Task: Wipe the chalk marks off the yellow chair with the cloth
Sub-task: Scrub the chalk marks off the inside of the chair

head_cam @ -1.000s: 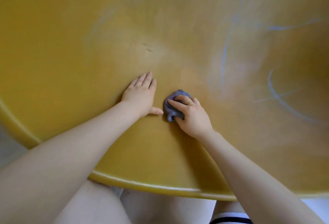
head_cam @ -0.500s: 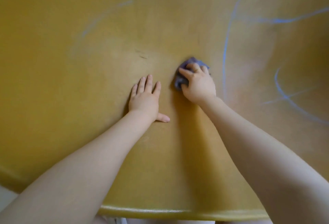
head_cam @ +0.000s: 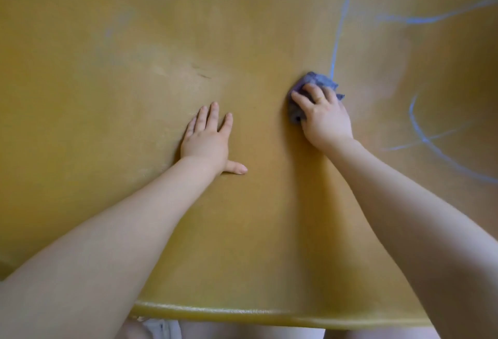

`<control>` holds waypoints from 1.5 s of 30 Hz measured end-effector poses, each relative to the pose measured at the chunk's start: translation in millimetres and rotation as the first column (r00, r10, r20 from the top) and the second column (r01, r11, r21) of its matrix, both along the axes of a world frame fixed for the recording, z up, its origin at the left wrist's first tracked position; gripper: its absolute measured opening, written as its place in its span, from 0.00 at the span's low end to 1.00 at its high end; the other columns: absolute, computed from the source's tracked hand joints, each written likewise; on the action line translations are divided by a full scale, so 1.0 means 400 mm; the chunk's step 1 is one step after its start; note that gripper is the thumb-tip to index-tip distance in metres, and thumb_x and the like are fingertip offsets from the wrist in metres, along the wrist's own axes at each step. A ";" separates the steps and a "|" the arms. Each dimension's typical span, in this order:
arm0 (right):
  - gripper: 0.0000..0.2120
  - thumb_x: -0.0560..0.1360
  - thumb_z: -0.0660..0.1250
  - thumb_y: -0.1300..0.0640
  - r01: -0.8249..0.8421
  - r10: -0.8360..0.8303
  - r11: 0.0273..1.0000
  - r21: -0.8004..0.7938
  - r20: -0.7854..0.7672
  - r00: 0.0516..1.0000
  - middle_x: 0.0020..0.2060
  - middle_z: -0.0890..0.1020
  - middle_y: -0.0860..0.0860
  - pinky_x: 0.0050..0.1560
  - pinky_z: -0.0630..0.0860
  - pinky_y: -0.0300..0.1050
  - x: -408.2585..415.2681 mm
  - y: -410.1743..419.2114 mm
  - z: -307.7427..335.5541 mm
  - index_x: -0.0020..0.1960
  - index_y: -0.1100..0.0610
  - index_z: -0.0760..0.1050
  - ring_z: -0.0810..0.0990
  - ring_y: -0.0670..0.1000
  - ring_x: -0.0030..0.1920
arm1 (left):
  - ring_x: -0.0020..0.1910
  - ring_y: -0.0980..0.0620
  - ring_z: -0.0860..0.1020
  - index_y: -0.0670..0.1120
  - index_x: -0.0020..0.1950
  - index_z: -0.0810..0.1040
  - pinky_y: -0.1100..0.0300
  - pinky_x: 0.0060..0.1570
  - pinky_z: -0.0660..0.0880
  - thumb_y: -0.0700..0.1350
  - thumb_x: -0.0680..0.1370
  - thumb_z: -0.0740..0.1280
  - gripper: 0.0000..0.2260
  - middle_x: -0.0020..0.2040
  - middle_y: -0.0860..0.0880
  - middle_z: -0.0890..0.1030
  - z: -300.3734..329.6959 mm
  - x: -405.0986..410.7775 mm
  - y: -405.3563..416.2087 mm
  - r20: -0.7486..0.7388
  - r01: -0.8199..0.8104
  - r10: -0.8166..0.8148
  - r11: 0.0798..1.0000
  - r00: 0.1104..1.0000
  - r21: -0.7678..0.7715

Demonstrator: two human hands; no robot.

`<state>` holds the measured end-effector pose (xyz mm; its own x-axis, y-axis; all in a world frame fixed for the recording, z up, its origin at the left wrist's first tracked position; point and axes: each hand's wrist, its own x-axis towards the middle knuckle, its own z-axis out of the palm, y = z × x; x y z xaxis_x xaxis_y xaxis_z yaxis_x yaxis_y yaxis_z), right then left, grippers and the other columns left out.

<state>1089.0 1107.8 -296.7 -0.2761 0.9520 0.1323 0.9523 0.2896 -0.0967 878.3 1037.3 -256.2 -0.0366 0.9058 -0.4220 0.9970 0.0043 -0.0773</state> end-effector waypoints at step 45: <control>0.16 0.79 0.57 0.53 -0.159 0.149 0.983 -0.090 -0.106 0.983 0.69 0.68 0.50 0.57 0.70 0.51 0.094 -0.075 -0.006 0.66 0.49 0.71 0.64 0.54 0.67 | 0.75 0.47 0.36 0.53 0.76 0.36 0.52 0.73 0.44 0.65 0.65 0.72 0.55 0.75 0.45 0.30 0.003 0.160 -0.051 0.091 -0.003 0.021 0.980 0.996 -0.198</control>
<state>1126.6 1078.0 -299.0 -0.4105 0.9088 0.0748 0.8814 0.4165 -0.2228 942.4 1016.8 -255.1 0.0007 0.8037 -0.5950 0.9998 0.0101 0.0147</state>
